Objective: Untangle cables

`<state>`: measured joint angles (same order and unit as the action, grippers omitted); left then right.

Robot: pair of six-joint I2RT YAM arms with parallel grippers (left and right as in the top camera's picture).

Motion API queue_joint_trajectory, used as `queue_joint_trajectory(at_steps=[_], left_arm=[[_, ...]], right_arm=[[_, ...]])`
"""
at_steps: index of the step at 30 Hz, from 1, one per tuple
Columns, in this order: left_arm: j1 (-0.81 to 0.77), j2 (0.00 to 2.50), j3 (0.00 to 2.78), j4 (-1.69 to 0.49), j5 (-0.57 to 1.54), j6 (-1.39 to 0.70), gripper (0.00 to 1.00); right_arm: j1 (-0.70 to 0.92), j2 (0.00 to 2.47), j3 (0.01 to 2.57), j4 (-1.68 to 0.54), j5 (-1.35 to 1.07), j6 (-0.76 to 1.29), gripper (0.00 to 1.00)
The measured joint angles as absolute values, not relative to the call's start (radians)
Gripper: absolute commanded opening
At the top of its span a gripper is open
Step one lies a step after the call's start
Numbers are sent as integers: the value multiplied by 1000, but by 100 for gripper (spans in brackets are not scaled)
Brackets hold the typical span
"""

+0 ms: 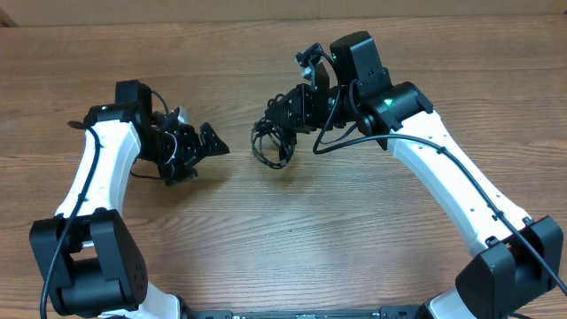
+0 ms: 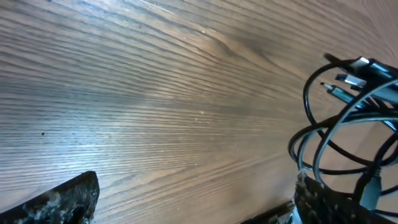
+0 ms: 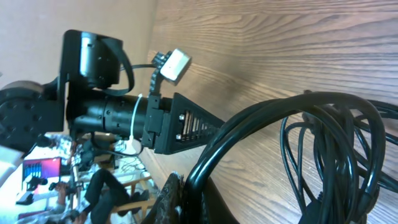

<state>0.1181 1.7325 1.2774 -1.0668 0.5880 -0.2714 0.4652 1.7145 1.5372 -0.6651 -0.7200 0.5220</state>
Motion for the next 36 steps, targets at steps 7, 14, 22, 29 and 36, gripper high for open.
queue_joint_trajectory(at_steps=[7,14,22,29,36], left_arm=[[108,1732,1277,-1034,725,-175,100],[59,1732,1277,-1004,780,-148,92],[12,1732,1278,-961,744,-192,48],[13,1732,1278,-957,713,-211,39],[13,1732,1278,-957,706,-221,38]], right_arm=[[471,1715,1537,-655,-709,532,4],[486,1715,1537,-567,-796,563,4],[487,1715,1537,-561,-834,616,4],[487,1715,1537,-560,-835,622,4],[487,1715,1537,-561,-834,625,4]])
